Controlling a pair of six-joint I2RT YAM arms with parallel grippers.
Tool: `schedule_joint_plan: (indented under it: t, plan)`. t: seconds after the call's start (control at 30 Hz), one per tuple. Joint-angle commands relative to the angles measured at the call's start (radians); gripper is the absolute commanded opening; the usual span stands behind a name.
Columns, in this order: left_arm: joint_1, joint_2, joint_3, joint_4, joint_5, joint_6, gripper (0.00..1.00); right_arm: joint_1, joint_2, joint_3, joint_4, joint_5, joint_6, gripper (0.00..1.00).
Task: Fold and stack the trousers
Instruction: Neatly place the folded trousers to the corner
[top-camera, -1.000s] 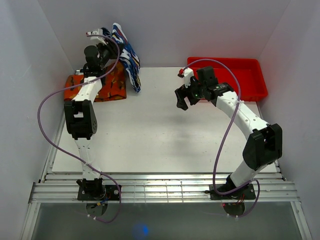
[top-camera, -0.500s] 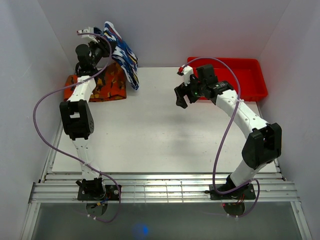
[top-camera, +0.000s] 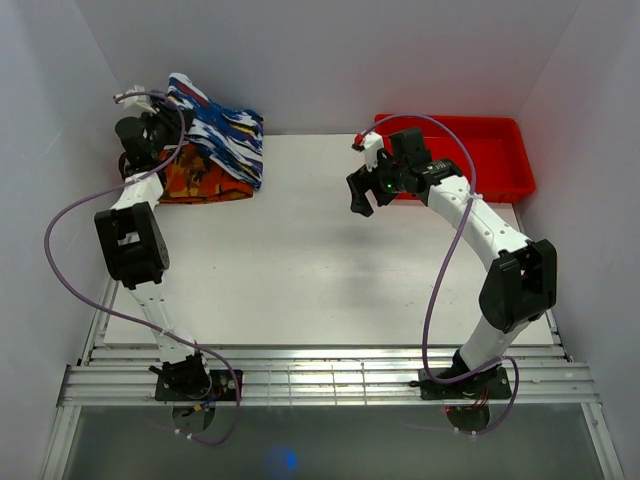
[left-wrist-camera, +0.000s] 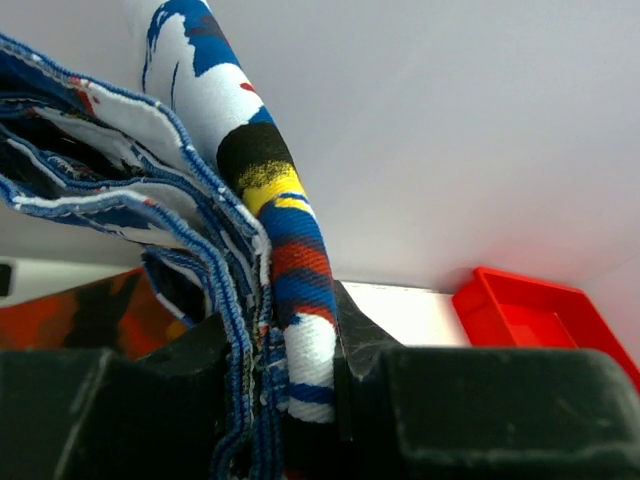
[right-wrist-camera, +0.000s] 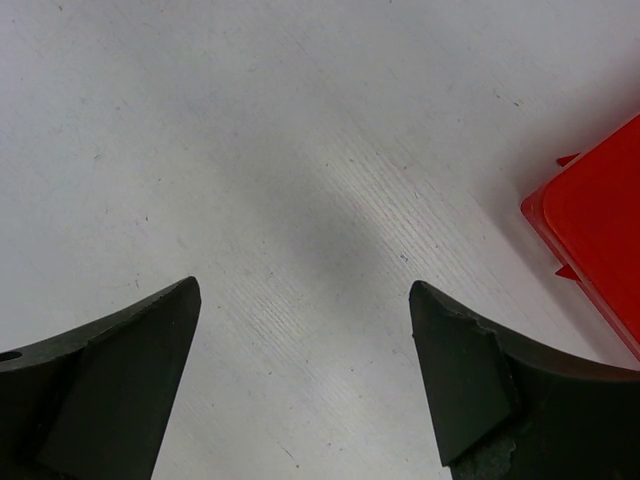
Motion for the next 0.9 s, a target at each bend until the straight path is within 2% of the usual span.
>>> schedule_joint_plan:
  t: [0.0,0.27,0.47,0.63,0.87]
  plan:
    - [0.069,-0.126,-0.045,0.123,0.002,-0.006,0.00,-0.005,-0.003,0.053,-0.016,-0.012,-0.007,0.90]
    - [0.177,-0.053,-0.054,0.017,0.008,0.072,0.00,-0.005,0.014,0.079,-0.047,-0.015,-0.010,0.90]
    - [0.195,0.048,-0.017,-0.121,-0.001,0.189,0.00,-0.005,0.024,0.106,-0.077,-0.014,-0.018,0.90]
    - [0.204,0.105,-0.016,-0.153,-0.036,0.273,0.00,-0.005,0.020,0.108,-0.100,-0.003,-0.027,0.90]
    - [0.206,0.196,0.108,-0.288,-0.079,0.419,0.03,-0.005,0.018,0.105,-0.110,-0.009,-0.027,0.90]
